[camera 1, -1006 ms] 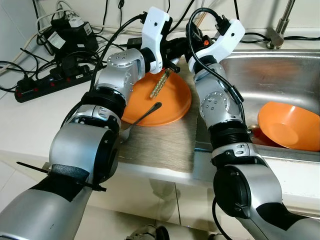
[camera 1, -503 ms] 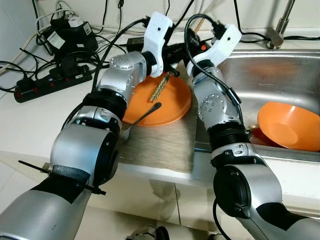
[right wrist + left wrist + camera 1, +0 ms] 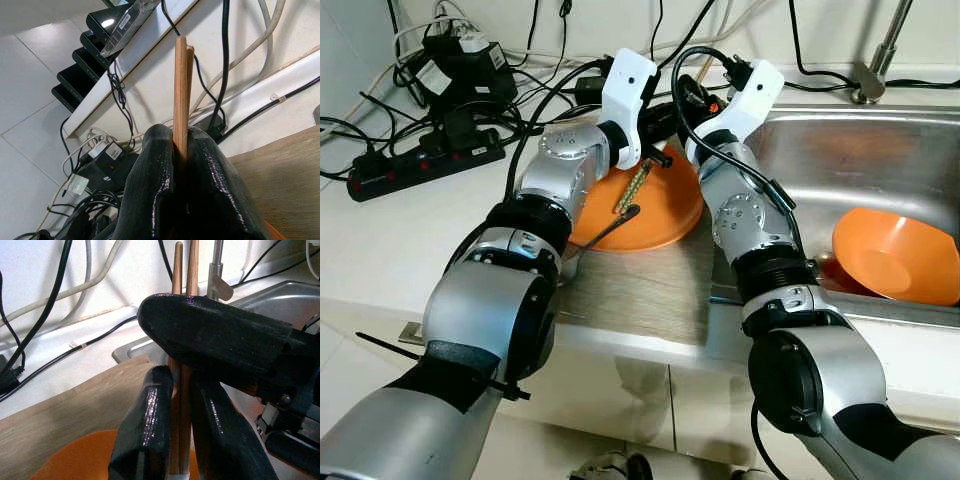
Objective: Kitchen organization
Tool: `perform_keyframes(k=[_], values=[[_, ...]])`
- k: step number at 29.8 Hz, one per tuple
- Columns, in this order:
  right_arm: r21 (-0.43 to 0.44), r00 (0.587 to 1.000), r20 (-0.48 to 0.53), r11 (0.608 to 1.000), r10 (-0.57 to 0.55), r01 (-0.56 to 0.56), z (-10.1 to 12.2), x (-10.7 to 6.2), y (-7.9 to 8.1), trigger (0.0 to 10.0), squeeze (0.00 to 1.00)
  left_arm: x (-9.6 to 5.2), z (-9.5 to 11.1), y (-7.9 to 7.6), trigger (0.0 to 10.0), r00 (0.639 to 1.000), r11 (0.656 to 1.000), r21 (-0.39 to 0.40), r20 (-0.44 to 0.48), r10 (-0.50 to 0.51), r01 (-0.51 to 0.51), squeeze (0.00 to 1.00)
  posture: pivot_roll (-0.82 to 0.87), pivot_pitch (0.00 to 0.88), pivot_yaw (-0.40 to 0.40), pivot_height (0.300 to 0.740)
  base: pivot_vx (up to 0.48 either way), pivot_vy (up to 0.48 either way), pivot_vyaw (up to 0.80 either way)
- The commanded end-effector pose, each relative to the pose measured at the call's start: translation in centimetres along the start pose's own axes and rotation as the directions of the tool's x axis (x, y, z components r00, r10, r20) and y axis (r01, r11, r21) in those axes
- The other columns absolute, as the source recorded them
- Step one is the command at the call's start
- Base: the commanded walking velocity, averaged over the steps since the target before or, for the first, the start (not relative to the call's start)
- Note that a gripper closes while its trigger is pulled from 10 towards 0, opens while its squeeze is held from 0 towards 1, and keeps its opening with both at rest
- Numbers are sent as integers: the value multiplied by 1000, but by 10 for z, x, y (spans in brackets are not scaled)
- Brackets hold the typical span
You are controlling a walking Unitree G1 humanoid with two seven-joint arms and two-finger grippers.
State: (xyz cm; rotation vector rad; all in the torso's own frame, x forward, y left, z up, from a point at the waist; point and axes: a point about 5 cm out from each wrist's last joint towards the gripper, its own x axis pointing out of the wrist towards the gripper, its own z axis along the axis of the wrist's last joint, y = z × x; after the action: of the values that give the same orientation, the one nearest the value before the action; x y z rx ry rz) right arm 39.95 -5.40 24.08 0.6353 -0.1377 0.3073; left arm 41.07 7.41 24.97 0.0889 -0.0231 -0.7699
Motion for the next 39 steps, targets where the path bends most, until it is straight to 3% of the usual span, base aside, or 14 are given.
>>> perform_keyframes(k=[1, 12, 14, 24, 33, 37, 38, 39], values=[[-17, 997, -70, 1000, -20, 19, -21, -6, -7, 0, 0, -39, 11, 57, 10000, 939, 940, -38, 39, 340, -339, 0, -23, 17, 125, 740, 0, 0, 0], [-14, 997, -64, 999, -35, 34, -23, -8, -9, 0, 0, -55, 24, 74, 10000, 922, 925, -49, 66, 381, -378, 0, -9, 54, 131, 740, 0, 0, 0], [-17, 997, -66, 999, -39, 38, -23, -9, -12, 0, 0, -68, 21, 84, 10000, 903, 904, -49, 54, 426, -424, 0, -3, 55, 120, 740, 0, 0, 0], [-42, 996, -77, 998, -52, 49, -23, -11, -20, 0, 0, -92, -1, 94, 10000, 869, 867, -59, 5, 495, -494, 0, 8, 56, 95, 740, 0, 0, 0], [-49, 995, -83, 998, -54, 50, -24, -12, -22, 0, 0, -104, -9, 99, 10000, 858, 857, -42, -28, 514, -514, 0, 9, 54, 92, 740, 0, 0, 0], [-54, 995, -86, 997, -56, 52, -24, -13, -24, 0, 0, -104, -19, 94, 10000, 867, 867, -31, -63, 495, -498, 0, 9, 51, 91, 740, 0, 0, 0], [-55, 995, -87, 997, -58, 53, -25, -13, -24, 0, 0, -101, -22, 91, 10000, 875, 876, -34, -67, 479, -482, 1000, 7, 47, 92, 740, 0, 0, 0], [-59, 994, -89, 997, -60, 55, -25, -13, -25, 0, 0, -95, -23, 85, 10000, 890, 890, -43, -70, 451, -454, 1000, 6, 46, 92, 740, 0, 0, 0]])
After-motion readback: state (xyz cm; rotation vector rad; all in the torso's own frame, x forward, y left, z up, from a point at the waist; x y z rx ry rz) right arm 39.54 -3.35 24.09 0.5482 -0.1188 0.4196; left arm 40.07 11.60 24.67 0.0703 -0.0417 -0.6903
